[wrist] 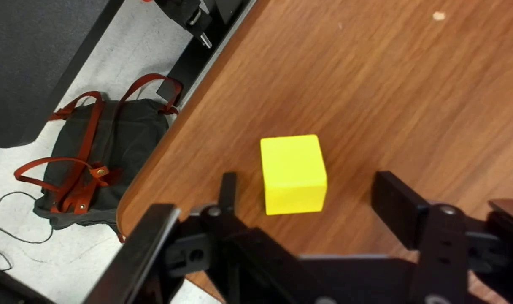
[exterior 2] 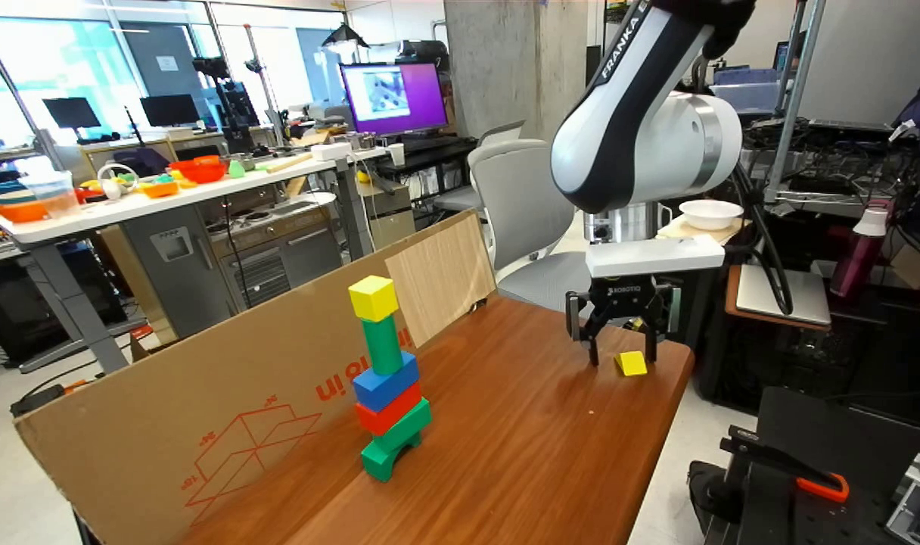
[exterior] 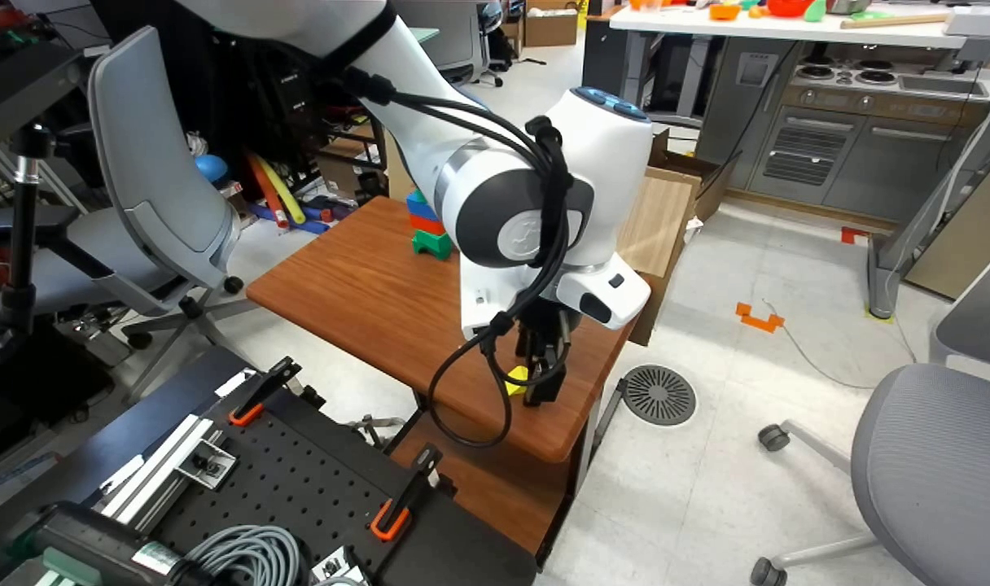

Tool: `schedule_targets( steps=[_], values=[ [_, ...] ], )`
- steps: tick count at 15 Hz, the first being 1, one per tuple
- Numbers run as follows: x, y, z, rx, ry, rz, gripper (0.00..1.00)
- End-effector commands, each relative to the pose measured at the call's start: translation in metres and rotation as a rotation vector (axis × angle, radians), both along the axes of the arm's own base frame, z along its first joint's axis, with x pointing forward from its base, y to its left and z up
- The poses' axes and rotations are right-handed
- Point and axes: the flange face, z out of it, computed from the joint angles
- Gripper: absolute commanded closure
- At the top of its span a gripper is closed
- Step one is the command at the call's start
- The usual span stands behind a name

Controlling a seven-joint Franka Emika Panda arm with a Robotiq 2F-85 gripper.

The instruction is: Pick the triangular block on the table and put it on top of the stack of blocks

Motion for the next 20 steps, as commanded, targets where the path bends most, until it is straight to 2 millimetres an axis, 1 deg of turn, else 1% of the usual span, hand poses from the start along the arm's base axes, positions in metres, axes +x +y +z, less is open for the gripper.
schedule_targets(
  steps=[1, 3, 4, 6, 8, 10, 11, 13, 16, 18, 20],
  values=[
    [0.011, 0.000, -0.007, -0.014, 0.028, 0.024, 0.51],
    [0.013, 0.001, -0.006, -0.016, 0.030, 0.038, 0.64],
    [0.014, 0.001, -0.004, -0.017, 0.031, 0.045, 0.72],
    [0.017, 0.005, 0.009, -0.008, 0.014, 0.065, 0.87],
    [0.021, 0.013, 0.032, 0.004, -0.026, 0.098, 0.92],
    [0.023, 0.029, 0.067, 0.010, -0.092, 0.159, 0.92],
    [0.022, 0.040, 0.091, 0.013, -0.138, 0.198, 0.92],
    [0.024, 0.059, 0.129, 0.032, -0.204, 0.272, 0.92],
    [0.024, 0.097, 0.197, 0.086, -0.296, 0.353, 0.92],
    [0.026, 0.120, 0.229, 0.126, -0.323, 0.387, 0.92],
    [0.028, 0.141, 0.256, 0.155, -0.346, 0.402, 0.92]
  ],
)
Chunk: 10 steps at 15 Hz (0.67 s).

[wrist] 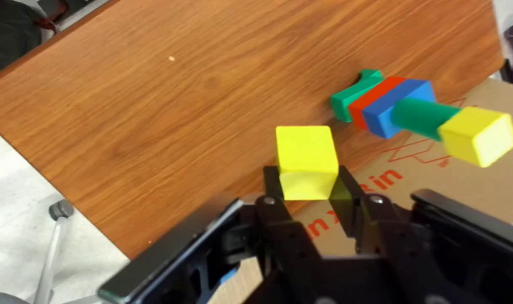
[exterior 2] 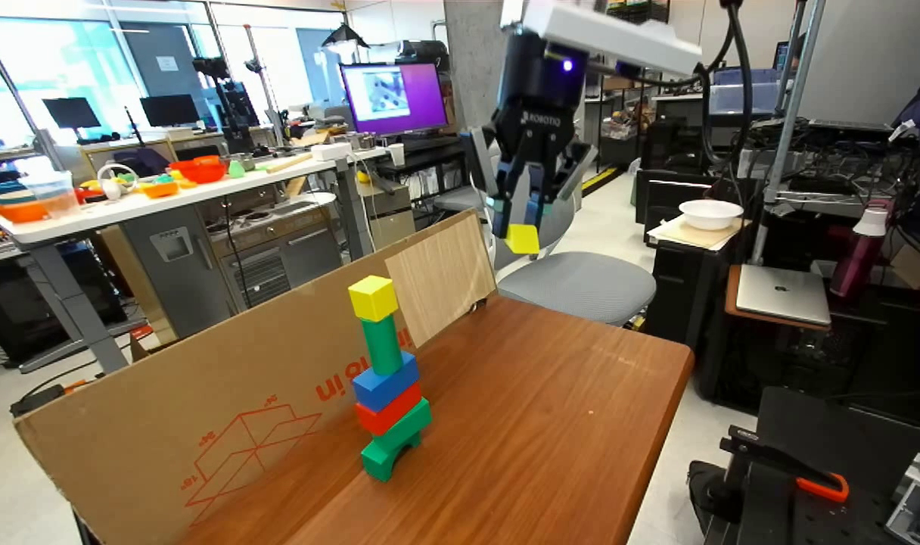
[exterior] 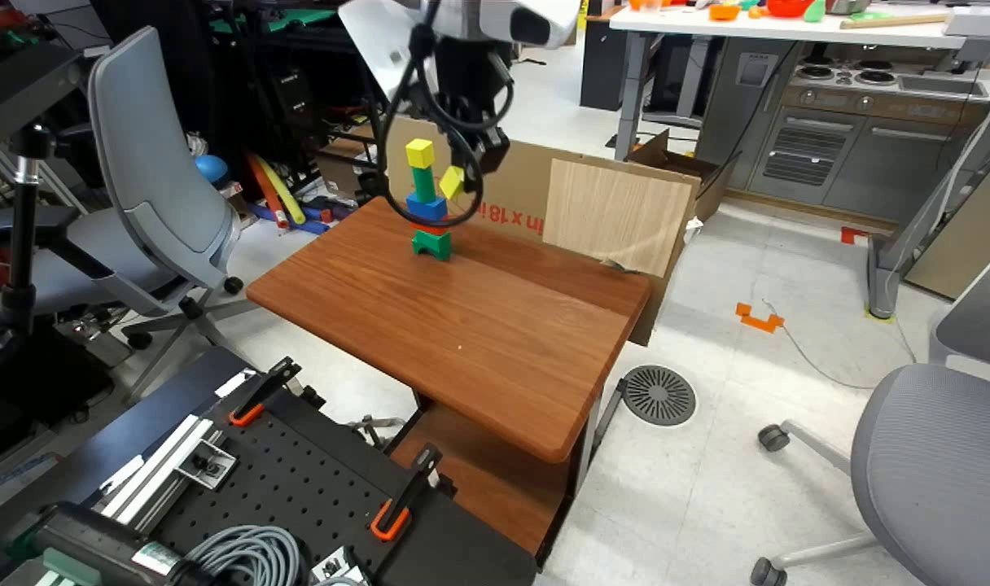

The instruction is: Pick the triangular block on the table and put it on top of the stack of blocks

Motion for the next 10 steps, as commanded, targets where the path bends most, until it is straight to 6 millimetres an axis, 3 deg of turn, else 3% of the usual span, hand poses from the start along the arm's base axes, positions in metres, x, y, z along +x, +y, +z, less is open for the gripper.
schedule_targets(
  steps=[1, 5, 10],
  values=[
    [-0.005, 0.034, 0.044, 0.070, -0.036, 0.047, 0.92],
    [0.005, 0.065, 0.071, 0.091, -0.089, 0.067, 0.92],
    [0.029, 0.099, 0.082, 0.063, -0.123, 0.079, 0.92]
  ],
)
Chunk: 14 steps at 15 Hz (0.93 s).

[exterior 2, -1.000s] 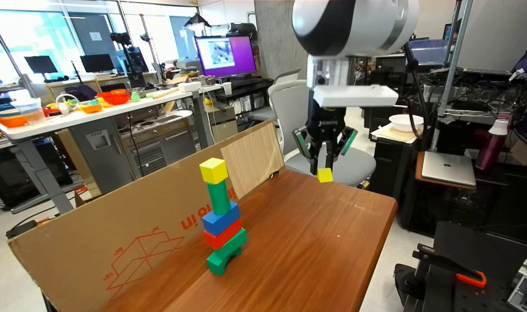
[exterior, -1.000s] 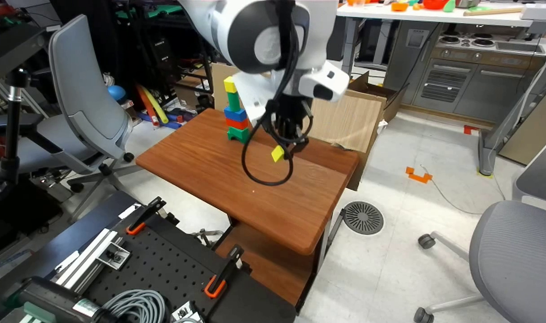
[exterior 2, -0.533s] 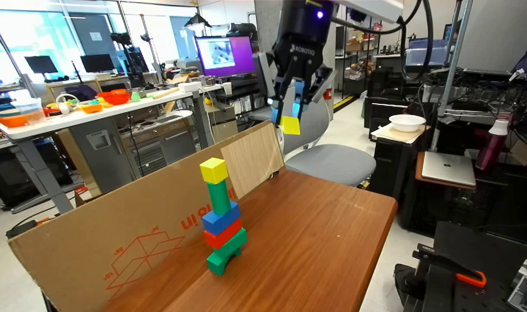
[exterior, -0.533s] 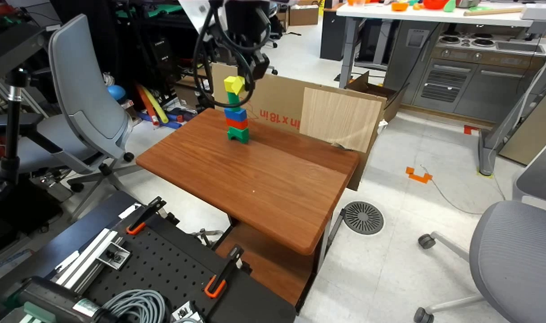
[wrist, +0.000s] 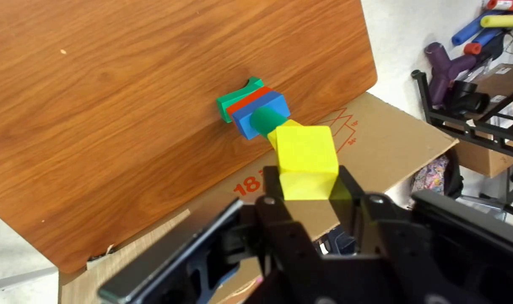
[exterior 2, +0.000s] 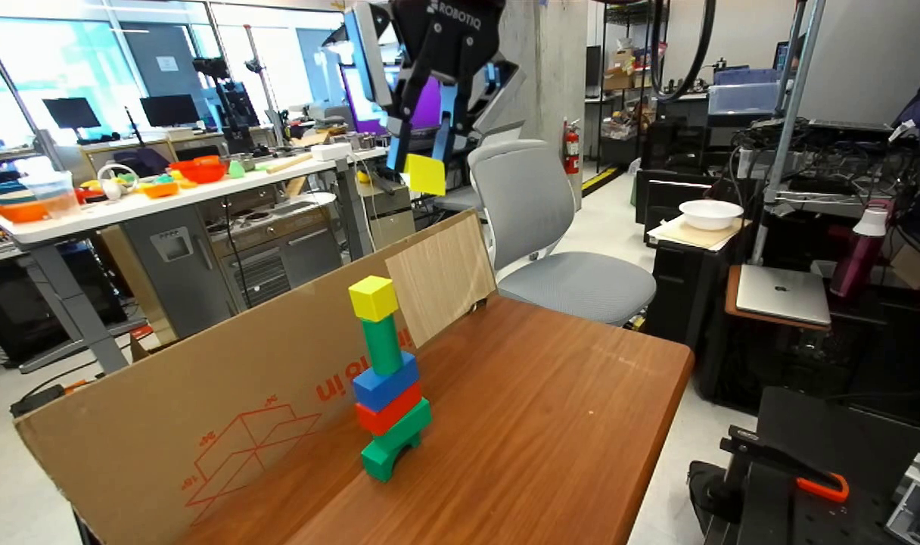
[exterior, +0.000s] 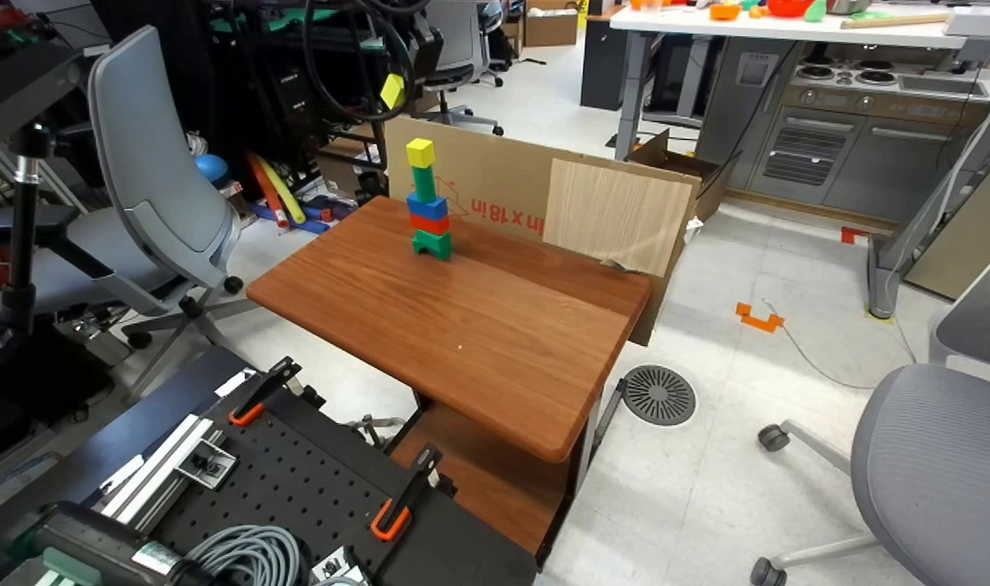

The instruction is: Pick the triangular block on the table and put it on top of the stack of blocks

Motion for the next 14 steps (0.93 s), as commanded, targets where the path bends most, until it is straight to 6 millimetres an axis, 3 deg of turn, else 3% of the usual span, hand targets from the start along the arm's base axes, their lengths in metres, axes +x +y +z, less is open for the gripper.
schedule_targets(
  steps=[1, 8, 14],
  values=[
    [0.021, 0.022, 0.008, -0.003, -0.015, -0.014, 0.92],
    [0.054, 0.038, 0.002, -0.066, -0.007, -0.060, 0.92],
    [0.081, 0.047, -0.016, -0.110, 0.034, -0.104, 0.92]
  ],
)
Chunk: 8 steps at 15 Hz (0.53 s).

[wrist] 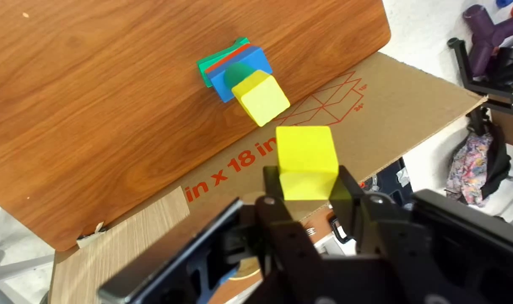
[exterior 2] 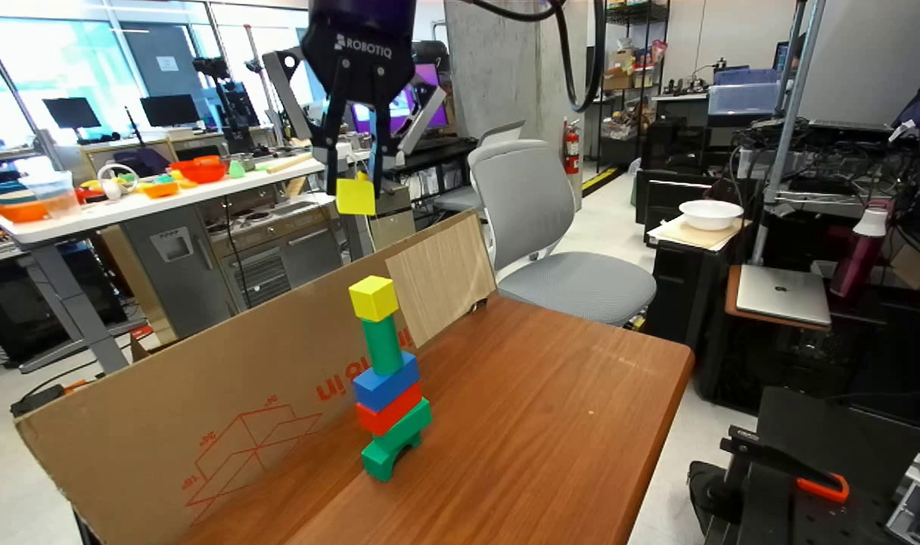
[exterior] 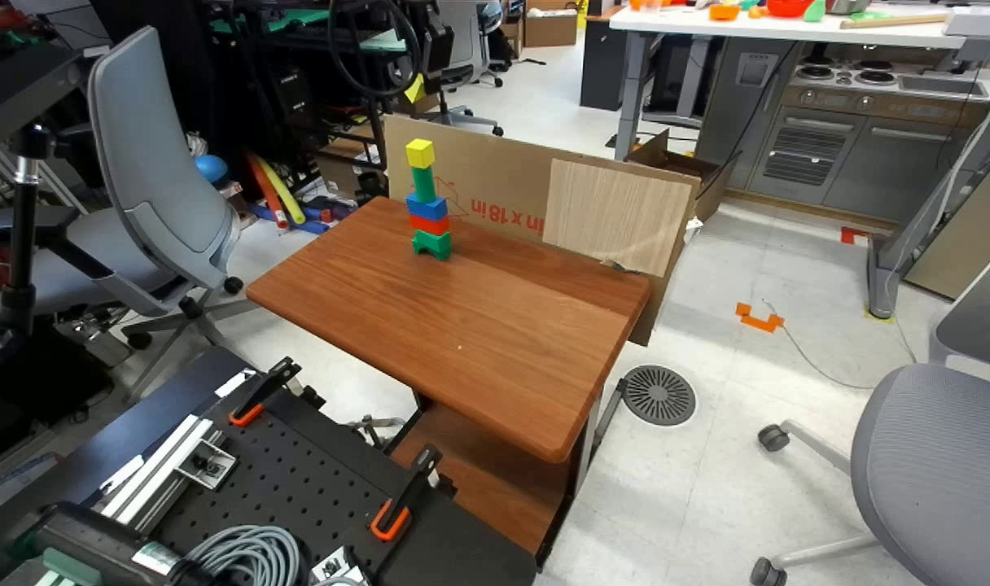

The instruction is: Pick the triangular block on the table and put it on top of the stack of blocks

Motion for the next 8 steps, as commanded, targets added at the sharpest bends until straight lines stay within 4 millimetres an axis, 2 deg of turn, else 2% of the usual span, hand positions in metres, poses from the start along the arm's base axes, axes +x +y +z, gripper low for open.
schedule_targets(
  steps=[1, 8],
  values=[
    [0.021, 0.010, -0.007, -0.024, 0.028, -0.033, 0.92],
    [0.030, 0.016, -0.036, -0.031, 0.119, -0.065, 0.92]
  ],
)
